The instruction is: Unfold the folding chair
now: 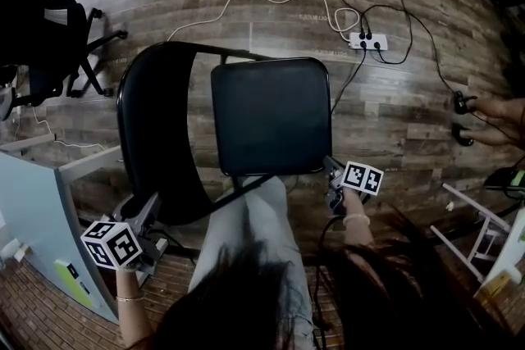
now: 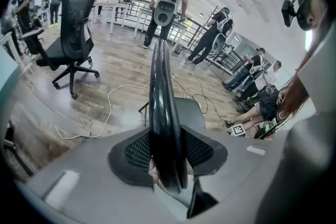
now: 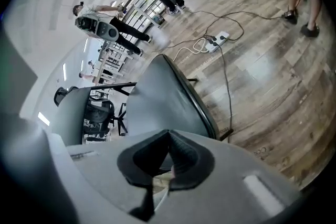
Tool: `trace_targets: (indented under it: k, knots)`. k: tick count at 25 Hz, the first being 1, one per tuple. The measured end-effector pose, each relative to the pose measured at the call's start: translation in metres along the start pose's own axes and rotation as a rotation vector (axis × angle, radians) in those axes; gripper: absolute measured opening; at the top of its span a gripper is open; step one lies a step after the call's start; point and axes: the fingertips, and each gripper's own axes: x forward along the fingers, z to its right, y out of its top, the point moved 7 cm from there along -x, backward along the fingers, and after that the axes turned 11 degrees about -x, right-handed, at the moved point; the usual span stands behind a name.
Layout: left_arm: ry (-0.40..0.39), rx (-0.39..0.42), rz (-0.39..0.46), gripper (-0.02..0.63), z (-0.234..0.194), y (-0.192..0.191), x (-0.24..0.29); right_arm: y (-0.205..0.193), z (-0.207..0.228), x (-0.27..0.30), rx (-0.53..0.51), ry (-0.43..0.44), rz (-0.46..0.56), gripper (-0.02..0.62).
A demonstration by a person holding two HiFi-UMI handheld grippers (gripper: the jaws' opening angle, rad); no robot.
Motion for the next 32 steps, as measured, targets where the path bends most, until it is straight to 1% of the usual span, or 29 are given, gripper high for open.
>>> trace_targets:
  k: [3,8,11,14,19,20,21,23,26,32]
  knots:
    - [0.001,-0.001,-0.006,0.161,0.0,-0.002,-0.003,-0.004,-0.017,-0.001,-0.012,0.02,0.017,-0.006]
    - [-0.008,-0.043,0.001,0.159,-0.002,-0.014,-0.018,-0.009,-0.051,-0.009,-0.049,0.054,0.032,-0.006]
    - [-0.027,-0.056,-0.009,0.143,-0.004,-0.024,-0.026,-0.004,-0.075,-0.018,-0.1,0.084,0.043,-0.006]
    - [-0.031,-0.06,0.0,0.129,-0.006,-0.026,-0.029,0.004,-0.099,-0.026,-0.154,0.094,0.062,-0.006]
    - [0.004,-0.004,-0.001,0.116,-0.004,-0.03,-0.032,0.008,-0.125,-0.043,-0.185,0.094,0.086,-0.006]
    - [0.013,0.006,-0.003,0.102,-0.004,-0.032,-0.034,0.007,-0.129,-0.047,-0.188,0.094,0.091,-0.006]
    - [0.022,0.014,-0.002,0.051,-0.004,-0.034,-0.035,0.007,-0.133,-0.051,-0.193,0.095,0.097,-0.006]
    - [0.036,0.032,0.003,0.001,-0.002,-0.038,-0.037,0.004,-0.141,-0.059,-0.206,0.094,0.11,-0.006]
    - [0.034,0.065,0.009,-0.003,0.001,-0.044,-0.043,-0.006,-0.151,-0.071,-0.217,0.095,0.121,-0.006]
    - [-0.001,0.108,0.039,-0.003,0.018,-0.05,-0.056,-0.031,-0.161,-0.089,-0.223,0.093,0.117,-0.006]
